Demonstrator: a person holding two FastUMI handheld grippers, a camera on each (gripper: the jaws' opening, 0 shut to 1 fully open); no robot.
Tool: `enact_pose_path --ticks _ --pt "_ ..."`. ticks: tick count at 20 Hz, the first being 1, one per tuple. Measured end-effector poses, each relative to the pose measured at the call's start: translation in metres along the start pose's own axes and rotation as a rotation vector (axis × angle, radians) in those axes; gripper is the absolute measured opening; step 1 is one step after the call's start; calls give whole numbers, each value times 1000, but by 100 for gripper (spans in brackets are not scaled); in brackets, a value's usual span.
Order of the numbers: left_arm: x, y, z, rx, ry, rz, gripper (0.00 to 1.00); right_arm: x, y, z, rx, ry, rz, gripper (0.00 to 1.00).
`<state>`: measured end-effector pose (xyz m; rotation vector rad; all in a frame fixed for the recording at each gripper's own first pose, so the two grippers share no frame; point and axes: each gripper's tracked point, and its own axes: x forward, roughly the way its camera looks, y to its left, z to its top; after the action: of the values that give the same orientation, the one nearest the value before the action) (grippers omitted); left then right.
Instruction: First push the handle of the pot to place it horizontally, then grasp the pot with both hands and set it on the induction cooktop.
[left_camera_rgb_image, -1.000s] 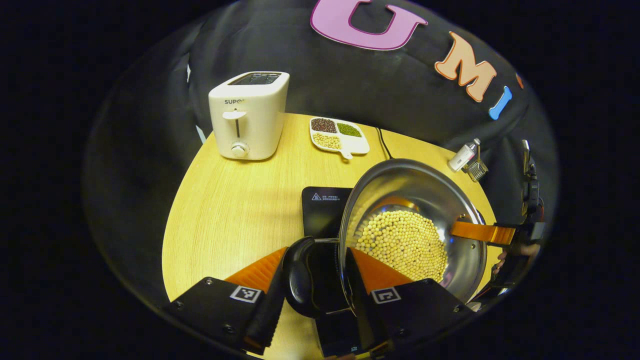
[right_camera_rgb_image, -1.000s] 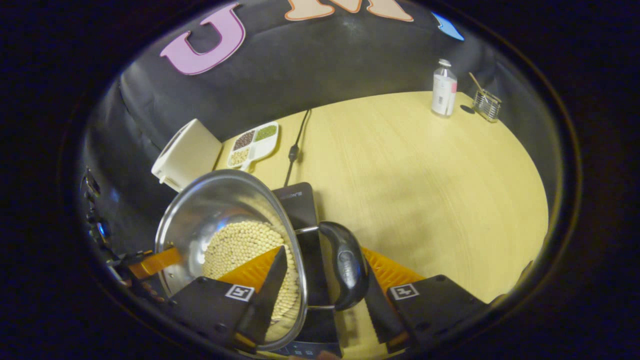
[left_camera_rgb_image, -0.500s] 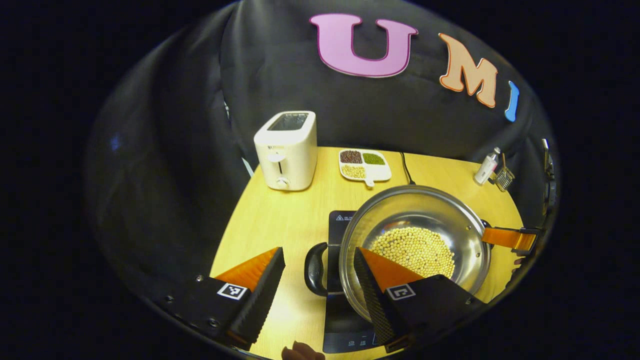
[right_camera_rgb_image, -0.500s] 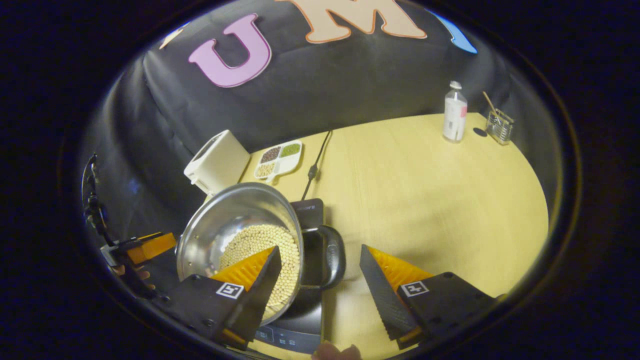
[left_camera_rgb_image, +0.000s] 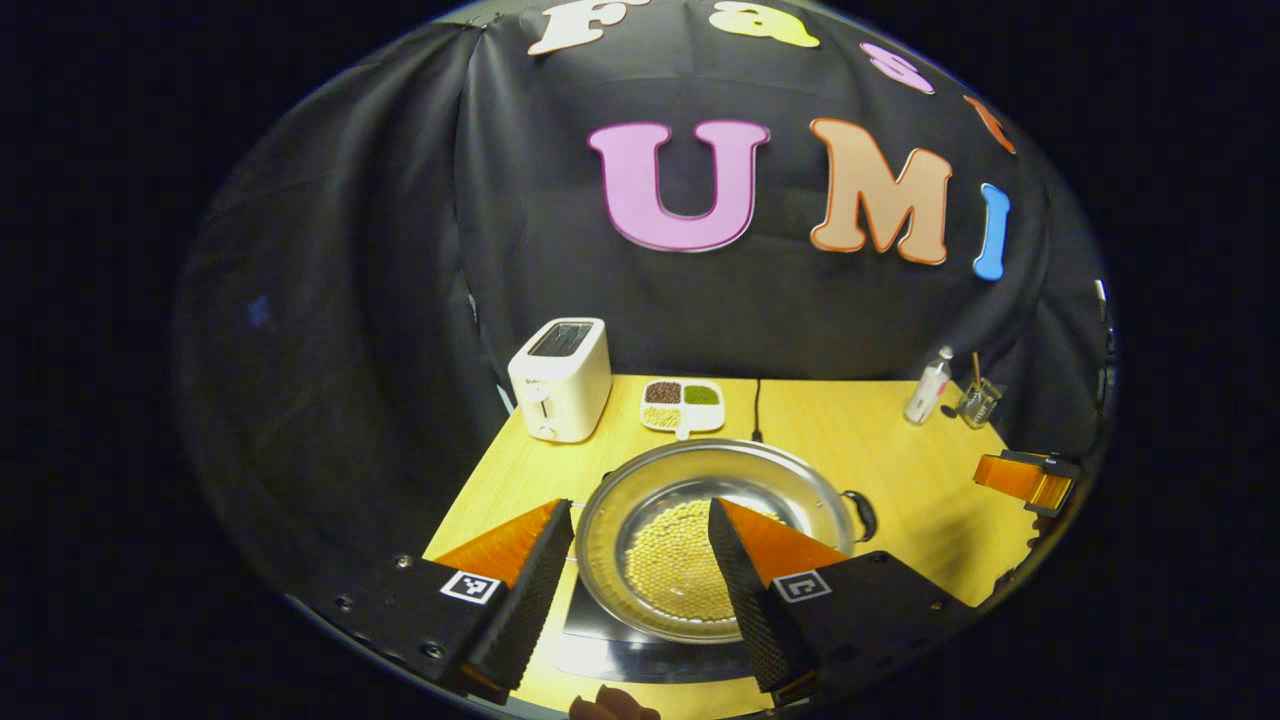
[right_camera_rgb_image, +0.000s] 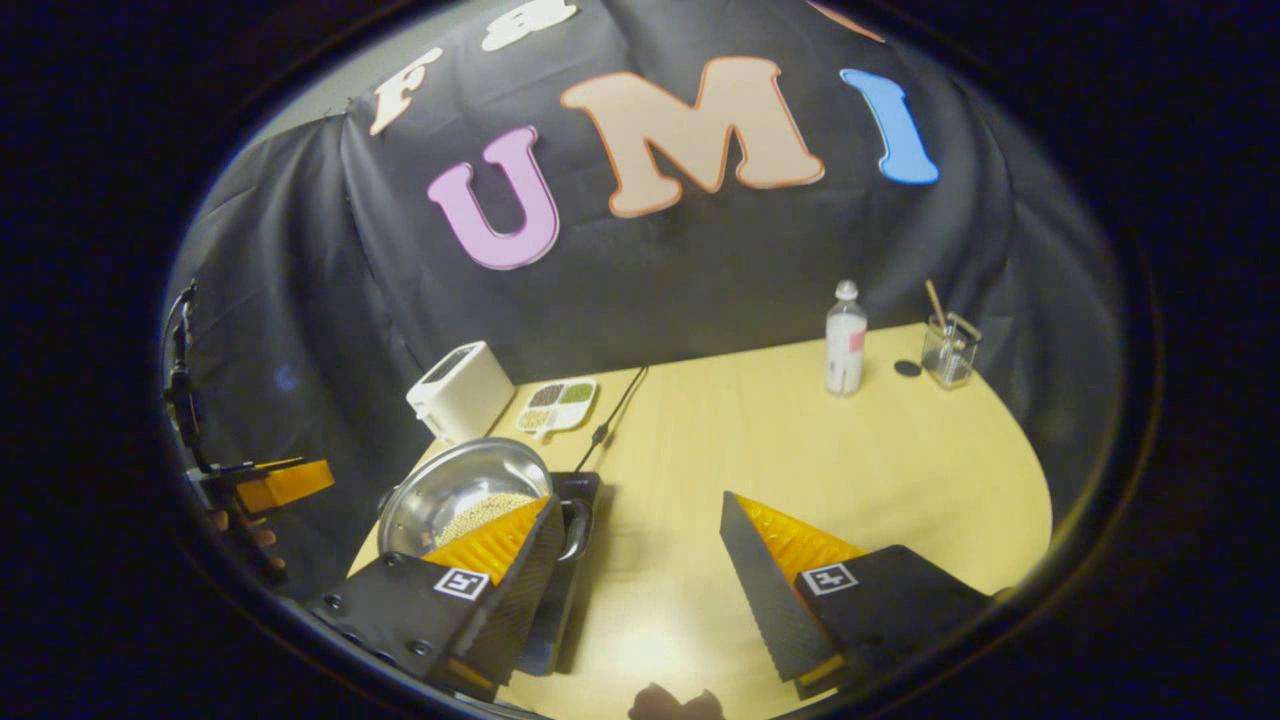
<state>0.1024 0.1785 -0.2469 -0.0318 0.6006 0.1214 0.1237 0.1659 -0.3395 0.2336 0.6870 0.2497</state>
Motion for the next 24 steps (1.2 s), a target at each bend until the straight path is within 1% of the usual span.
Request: enact_pose_path --ticks 1,2,3,4,10,12,13,14,15,16,17,18,20,22,24 --pt "-12 -13 7 -5 -25 -3 84 -14 -4 8 -14 -28 4 97" --pt "-26 -24 14 -10 -46 -6 84 -27 -8 17 -22 -55 2 93" --pt "-40 -34 22 -11 -66 -11 84 -42 -11 24 -25 -78 5 97" --pt "-55 -45 31 -9 -90 -15 83 -54 -13 32 -31 -100 9 93" --pt "-119 -104 101 3 -281 -68 83 -130 -25 86 -80 -267 -22 92" --pt "-138 -120 124 14 -349 -90 81 -153 -26 105 -97 -317 -35 92" --pt "-149 -126 134 18 -379 -103 83 -166 -23 115 -102 -344 -38 92" --pt "-159 -130 142 20 -409 -112 83 -179 -20 126 -108 -373 -44 92" --pt "-168 -132 151 18 -436 -113 81 -190 -17 134 -117 -400 -52 92" --pt "-177 -132 155 12 -455 -113 81 -202 -15 141 -123 -418 -62 92" --pt "-187 -133 156 3 -459 -112 83 -214 -11 145 -127 -435 -72 92" --pt "-196 -132 156 -12 -465 -113 84 -226 -6 150 -131 -450 -78 92" --pt "-219 -128 158 -16 -502 -105 87 -250 5 157 -148 -491 -85 92" --pt "-240 -119 154 41 -529 -83 88 -270 10 160 -158 -521 -103 92" --pt "-262 -118 151 105 -578 -66 89 -288 23 144 -159 -513 -105 93"
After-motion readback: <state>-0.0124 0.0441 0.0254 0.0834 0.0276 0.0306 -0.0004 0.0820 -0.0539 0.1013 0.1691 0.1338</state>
